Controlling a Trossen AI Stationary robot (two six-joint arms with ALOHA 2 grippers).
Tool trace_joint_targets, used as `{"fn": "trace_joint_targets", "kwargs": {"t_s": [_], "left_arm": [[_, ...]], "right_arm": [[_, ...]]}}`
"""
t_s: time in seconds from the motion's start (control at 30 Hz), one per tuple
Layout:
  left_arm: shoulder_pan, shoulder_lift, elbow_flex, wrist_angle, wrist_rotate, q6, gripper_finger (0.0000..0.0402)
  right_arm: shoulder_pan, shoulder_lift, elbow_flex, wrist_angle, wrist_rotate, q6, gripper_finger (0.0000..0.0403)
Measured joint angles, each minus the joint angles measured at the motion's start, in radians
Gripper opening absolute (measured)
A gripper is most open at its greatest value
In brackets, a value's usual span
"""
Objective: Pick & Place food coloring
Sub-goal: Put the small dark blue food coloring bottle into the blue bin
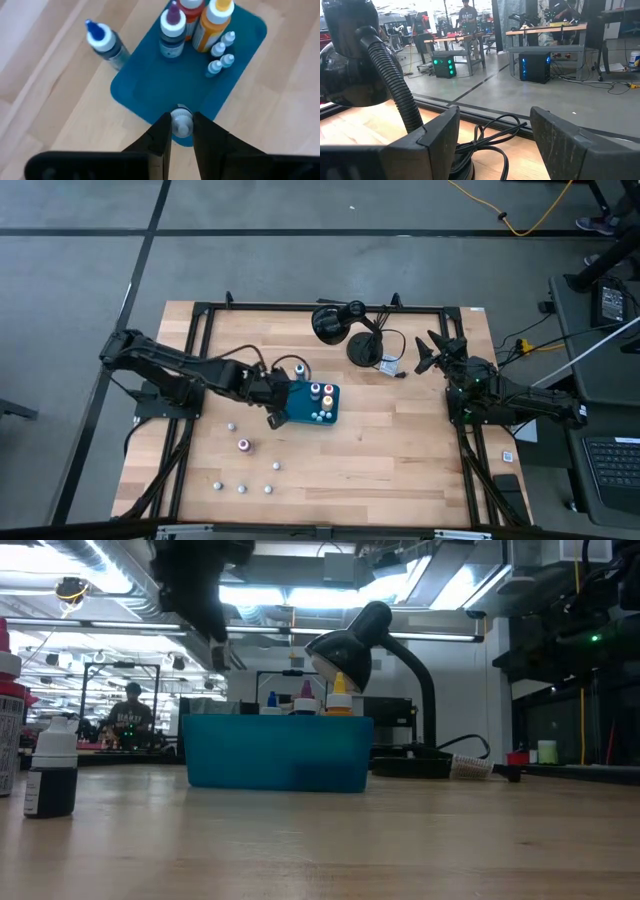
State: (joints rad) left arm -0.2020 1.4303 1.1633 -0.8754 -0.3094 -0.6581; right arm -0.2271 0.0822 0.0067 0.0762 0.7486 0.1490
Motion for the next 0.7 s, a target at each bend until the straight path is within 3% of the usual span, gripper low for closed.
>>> {"fn": "trace_joint_targets", "kwargs": {"t_s": [0.7], "left_arm": [[0.062,0.308,0.032,0.223,-0.005,0.227,0.0058]], "right_arm": [[0.0,0.0,0.0,0.0,0.0,0.0,0.0244]]}}
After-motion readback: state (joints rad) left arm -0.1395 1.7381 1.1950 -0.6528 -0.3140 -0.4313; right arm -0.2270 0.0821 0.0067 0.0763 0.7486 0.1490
